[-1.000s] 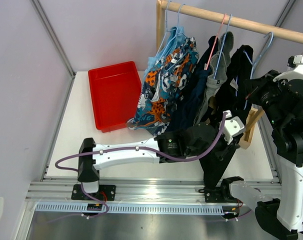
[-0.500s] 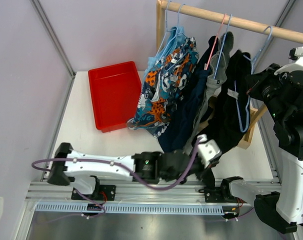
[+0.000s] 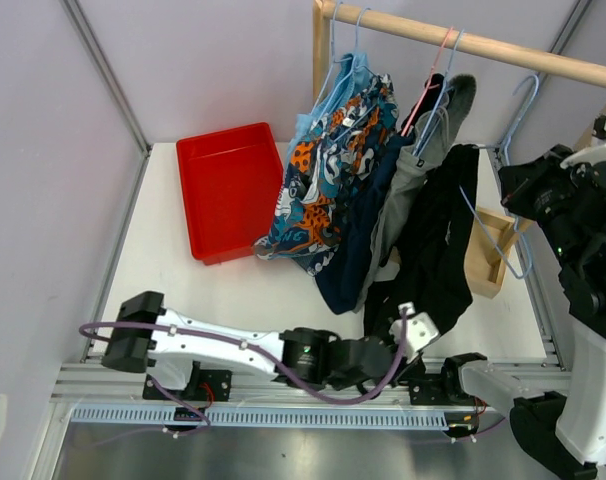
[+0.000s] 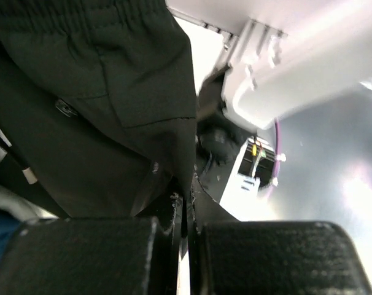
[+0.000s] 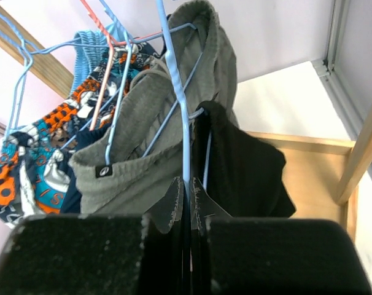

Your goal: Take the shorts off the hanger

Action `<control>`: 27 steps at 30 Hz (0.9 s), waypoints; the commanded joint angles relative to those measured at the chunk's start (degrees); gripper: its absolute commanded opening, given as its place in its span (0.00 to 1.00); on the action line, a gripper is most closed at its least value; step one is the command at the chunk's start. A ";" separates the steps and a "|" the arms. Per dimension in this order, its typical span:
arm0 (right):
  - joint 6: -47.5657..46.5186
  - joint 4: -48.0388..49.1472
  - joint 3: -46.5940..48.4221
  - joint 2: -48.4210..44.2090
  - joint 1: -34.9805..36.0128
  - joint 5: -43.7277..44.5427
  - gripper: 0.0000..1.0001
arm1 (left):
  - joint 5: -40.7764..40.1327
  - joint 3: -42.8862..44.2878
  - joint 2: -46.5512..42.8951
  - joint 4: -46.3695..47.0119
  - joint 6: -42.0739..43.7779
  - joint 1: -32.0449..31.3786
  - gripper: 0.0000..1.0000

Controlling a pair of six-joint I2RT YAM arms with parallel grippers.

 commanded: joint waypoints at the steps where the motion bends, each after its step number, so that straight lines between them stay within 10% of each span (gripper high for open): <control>1: 3.89 3.68 -1.01 -4.56 -0.09 -0.30 0.00 | 1.48 11.16 3.92 -2.22 0.39 4.41 0.00; 12: 3.72 -7.23 17.27 0.62 -0.17 0.40 0.00 | 9.92 44.76 25.11 -24.11 -1.90 22.71 0.00; 22: -2.52 4.28 17.71 9.05 -0.09 10.41 0.00 | -0.43 16.74 -1.41 -27.00 -5.41 2.81 0.00; 27: -3.22 7.19 20.78 14.58 -2.36 11.13 0.00 | -14.39 19.69 -8.63 -51.36 -18.19 -6.81 0.00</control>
